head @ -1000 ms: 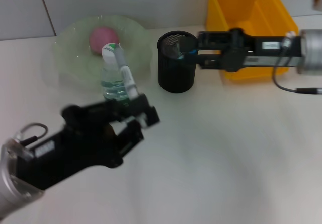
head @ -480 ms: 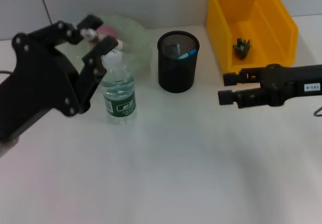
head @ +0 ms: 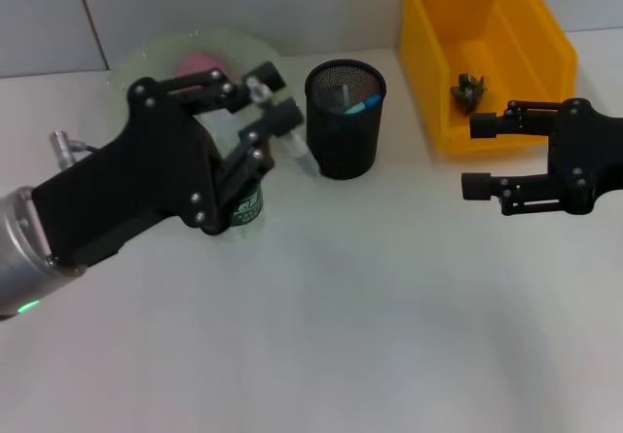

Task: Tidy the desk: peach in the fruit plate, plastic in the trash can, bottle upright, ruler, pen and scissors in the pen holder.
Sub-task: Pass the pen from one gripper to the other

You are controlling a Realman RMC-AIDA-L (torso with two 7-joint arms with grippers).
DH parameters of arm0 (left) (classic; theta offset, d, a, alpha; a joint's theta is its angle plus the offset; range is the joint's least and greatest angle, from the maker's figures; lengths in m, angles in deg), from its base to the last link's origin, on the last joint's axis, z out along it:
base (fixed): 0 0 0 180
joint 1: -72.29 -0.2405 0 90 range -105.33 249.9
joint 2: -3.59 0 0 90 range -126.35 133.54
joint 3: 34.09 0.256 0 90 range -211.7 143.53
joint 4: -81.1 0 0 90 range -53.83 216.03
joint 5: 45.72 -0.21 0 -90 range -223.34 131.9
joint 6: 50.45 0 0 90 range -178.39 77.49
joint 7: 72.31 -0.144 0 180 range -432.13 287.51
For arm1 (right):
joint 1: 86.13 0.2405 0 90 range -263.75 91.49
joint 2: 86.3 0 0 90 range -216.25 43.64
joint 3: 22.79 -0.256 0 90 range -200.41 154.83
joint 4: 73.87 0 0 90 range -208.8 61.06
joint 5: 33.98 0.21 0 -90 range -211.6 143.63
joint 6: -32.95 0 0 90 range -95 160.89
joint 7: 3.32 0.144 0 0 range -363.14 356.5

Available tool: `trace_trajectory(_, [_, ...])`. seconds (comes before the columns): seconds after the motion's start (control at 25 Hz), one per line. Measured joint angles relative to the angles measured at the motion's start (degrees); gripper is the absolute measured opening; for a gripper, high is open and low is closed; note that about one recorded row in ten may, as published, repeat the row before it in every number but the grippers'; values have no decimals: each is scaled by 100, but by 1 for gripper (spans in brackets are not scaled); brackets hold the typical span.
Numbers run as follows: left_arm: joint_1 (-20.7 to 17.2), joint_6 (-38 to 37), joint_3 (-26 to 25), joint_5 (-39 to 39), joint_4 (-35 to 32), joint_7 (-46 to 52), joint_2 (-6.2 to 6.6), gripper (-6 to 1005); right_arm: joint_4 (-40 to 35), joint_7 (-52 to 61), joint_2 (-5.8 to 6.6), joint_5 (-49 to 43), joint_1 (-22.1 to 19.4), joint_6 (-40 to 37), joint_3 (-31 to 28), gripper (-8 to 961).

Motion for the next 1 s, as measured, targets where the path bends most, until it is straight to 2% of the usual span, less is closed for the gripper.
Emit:
trace_trajectory(0.2, [-6, 141, 32, -299, -201, 455, -9, 215, 54, -363, -47, 303, -36, -408, 100, 798])
trace_trajectory(0.36, [39, 194, 93, -415, -208, 630, -8, 216, 182, -902, -169, 301, -28, -464, 567, 798])
trace_trajectory(0.68, [55, 359, 234, -612, -222, 819, 1, 216, 310, -975, -193, 399, 75, -102, 1006, 794])
trace_trajectory(1.0, [119, 588, 368, -808, -220, 890, -14, 217, 455, -1051, -203, 739, 135, 42, 1407, 732])
